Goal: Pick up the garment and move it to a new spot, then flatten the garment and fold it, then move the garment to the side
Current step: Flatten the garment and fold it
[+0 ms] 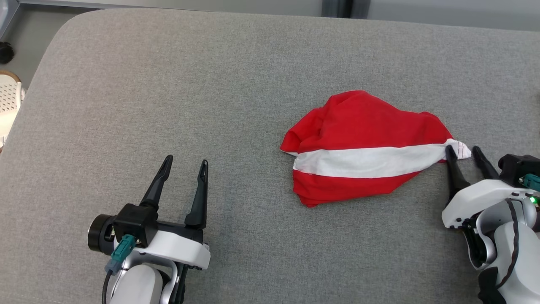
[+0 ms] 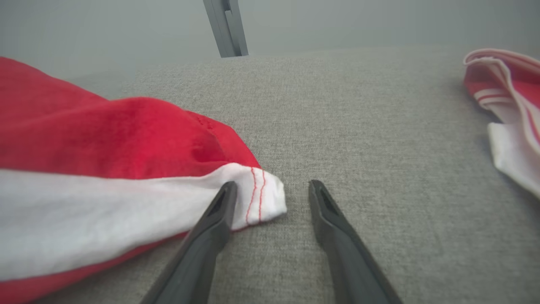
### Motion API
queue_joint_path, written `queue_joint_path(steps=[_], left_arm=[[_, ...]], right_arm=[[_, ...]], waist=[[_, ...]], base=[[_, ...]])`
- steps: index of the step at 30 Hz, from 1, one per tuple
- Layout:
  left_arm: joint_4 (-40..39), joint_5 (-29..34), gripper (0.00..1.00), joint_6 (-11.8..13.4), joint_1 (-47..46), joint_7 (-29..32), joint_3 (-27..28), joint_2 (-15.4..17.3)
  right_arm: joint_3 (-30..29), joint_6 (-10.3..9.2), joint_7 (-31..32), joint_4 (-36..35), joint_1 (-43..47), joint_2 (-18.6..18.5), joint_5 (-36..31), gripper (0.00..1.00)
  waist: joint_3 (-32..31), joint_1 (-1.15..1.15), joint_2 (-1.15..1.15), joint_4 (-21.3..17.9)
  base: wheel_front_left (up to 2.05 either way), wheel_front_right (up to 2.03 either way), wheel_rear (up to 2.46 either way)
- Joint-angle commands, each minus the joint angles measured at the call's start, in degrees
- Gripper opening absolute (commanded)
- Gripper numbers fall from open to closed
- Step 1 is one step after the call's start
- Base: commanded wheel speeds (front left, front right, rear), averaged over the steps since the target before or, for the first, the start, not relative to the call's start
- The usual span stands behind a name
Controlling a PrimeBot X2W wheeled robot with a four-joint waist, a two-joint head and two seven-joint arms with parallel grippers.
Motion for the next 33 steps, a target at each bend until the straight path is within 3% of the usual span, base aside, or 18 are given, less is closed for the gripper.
queue_joint_path(steps=[1, 10, 16, 25, 33], left_arm=[[-0.1, 0.1, 1.0, 0.2, -1.0, -0.2, 0.1, 0.2], [-0.1, 0.1, 1.0, 0.0, -1.0, -0.2, 0.1, 0.2], [0.1, -0.9, 1.0, -1.0, -1.5, -0.2, -1.2, 0.2], [5.7, -3.0, 1.0, -5.1, -4.5, -0.2, -10.2, 0.2], [11.2, -6.0, 1.0, -6.2, -7.7, 2.5, -15.4, 0.2]], right_arm=[[0.3, 0.01, -0.5, 0.3, -0.6, -0.4, 0.3, 0.0], [1.4, 0.01, -4.7, -1.1, -0.5, -0.7, -0.4, 0.0], [1.2, 0.0, -4.2, -4.1, 0.6, -0.4, -1.1, 0.0], [1.1, 0.01, -1.2, -7.4, 2.3, -0.1, -2.3, 0.0], [2.0, 0.01, -0.3, -7.9, 2.1, 0.5, -2.5, 0.0]], waist=[[0.0, 0.0, 0.0, 0.0], [-1.6, 0.0, 0.0, -1.9], [-2.6, 0.0, 0.0, -4.2], [-2.6, 0.0, 0.0, -6.7], [-2.5, 0.0, 0.0, -7.8]], base=[[0.0, 0.0, 0.0], [0.0, 0.0, 0.0], [0.0, 0.0, 0.0], [0.0, 0.0, 0.0], [0.0, 0.0, 0.0]])
